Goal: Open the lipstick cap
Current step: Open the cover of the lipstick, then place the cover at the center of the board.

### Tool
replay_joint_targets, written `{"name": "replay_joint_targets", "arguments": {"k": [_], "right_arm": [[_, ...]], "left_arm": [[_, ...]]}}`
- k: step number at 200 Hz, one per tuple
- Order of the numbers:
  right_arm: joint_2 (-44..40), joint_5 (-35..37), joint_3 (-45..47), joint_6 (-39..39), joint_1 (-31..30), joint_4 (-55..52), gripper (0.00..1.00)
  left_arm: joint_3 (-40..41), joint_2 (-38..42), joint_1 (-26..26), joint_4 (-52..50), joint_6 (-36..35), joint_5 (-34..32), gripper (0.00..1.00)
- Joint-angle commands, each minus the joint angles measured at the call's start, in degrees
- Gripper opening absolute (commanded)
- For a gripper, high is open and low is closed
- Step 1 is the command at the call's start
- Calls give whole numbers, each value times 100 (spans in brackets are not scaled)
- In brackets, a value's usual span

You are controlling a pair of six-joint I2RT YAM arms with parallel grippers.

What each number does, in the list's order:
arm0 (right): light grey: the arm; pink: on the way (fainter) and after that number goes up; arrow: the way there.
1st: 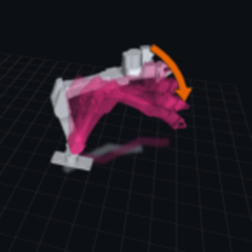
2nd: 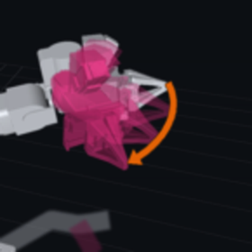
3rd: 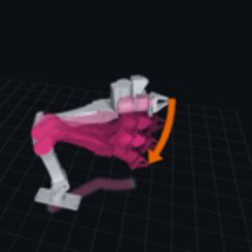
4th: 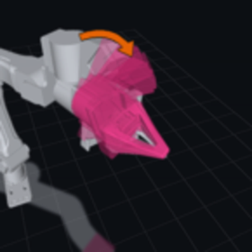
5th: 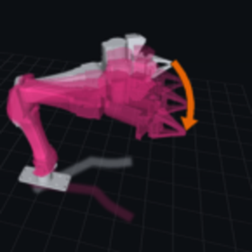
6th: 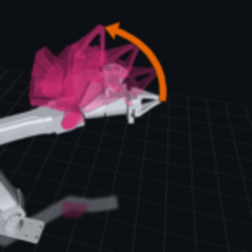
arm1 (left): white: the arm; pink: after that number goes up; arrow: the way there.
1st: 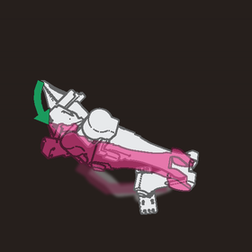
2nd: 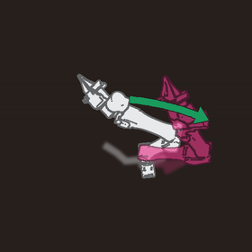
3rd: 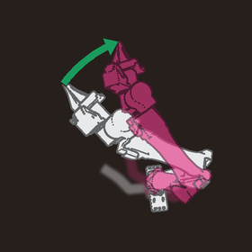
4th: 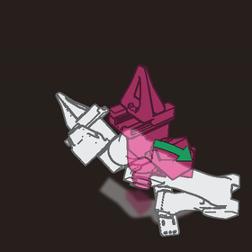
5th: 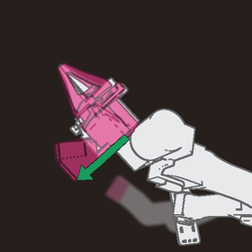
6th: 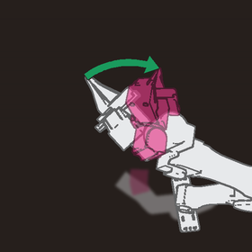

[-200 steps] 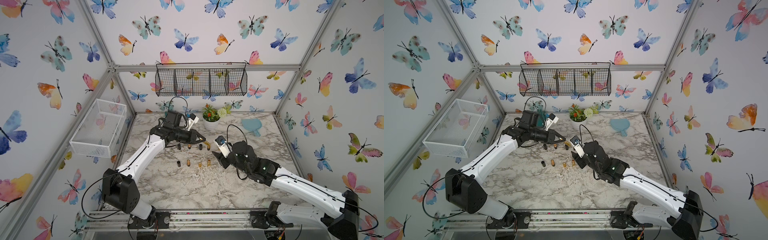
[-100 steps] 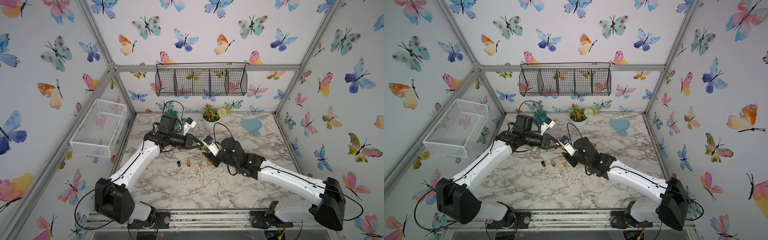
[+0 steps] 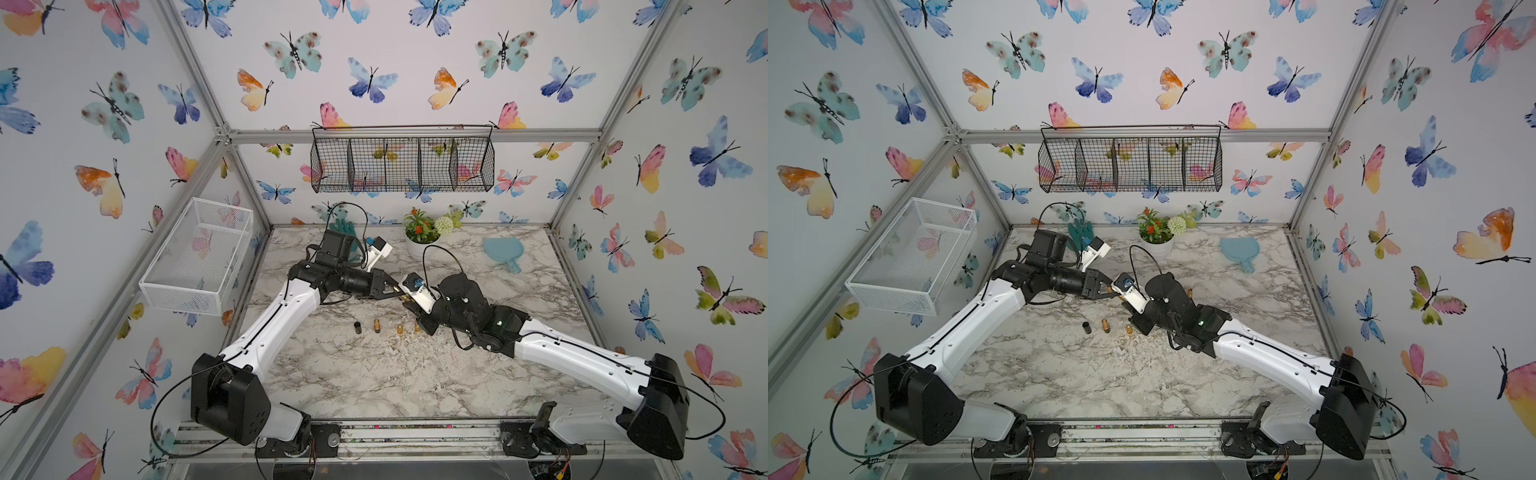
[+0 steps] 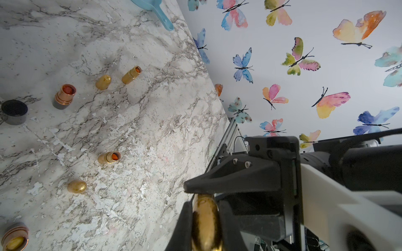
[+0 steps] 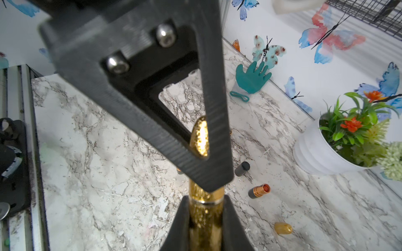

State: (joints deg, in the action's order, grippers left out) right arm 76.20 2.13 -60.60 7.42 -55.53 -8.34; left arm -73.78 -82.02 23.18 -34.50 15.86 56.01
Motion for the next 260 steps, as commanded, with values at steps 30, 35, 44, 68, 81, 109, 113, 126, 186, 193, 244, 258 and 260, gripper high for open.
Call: {"name": "replay_joint_targets", "arguments": {"k": [30,35,44,68,81,109,113,126,186,193,244,258,260], "right_arm": [[-150,367,-132,67,24,-216,2],[-180,411,-90,67,24,-248,2],[-242,507,-27,61,24,-313,2],[-422,707,147,1,24,-495,2],[-519,761,218,-28,24,-609,2],[-658,897,266,-55,24,-865,2],[-672,915,276,-63,24,-877,2],[-714,947,305,-98,24,-913,2],[-993,1254,301,-322,19,-1066,2],[-1077,1317,295,-356,24,-1099,2],[-2020,1872,321,-522,23,-1208,2],[-2269,1965,284,-553,24,-1287,2],[-2303,1979,276,-554,24,-1292,2]], "left_arm": [[-171,-191,-299,-323,-209,-187,0],[-179,-199,-351,-320,-206,-187,0],[-189,-208,-433,-320,-180,-196,0],[-148,-216,-616,-321,-111,-278,0],[-146,-194,-764,-322,-94,-279,0],[-154,-172,-1054,-315,-39,-254,0],[-159,-177,-1065,-318,-39,-249,0],[-179,-208,-1071,-317,-34,-248,0],[-358,-342,-484,-65,101,-1093,0],[-434,-409,-287,-66,105,-1477,0],[-453,-1035,1360,846,248,-3794,9],[-532,-1369,1711,987,208,-4336,11],[-548,-1411,1741,995,203,-4397,11]]}}
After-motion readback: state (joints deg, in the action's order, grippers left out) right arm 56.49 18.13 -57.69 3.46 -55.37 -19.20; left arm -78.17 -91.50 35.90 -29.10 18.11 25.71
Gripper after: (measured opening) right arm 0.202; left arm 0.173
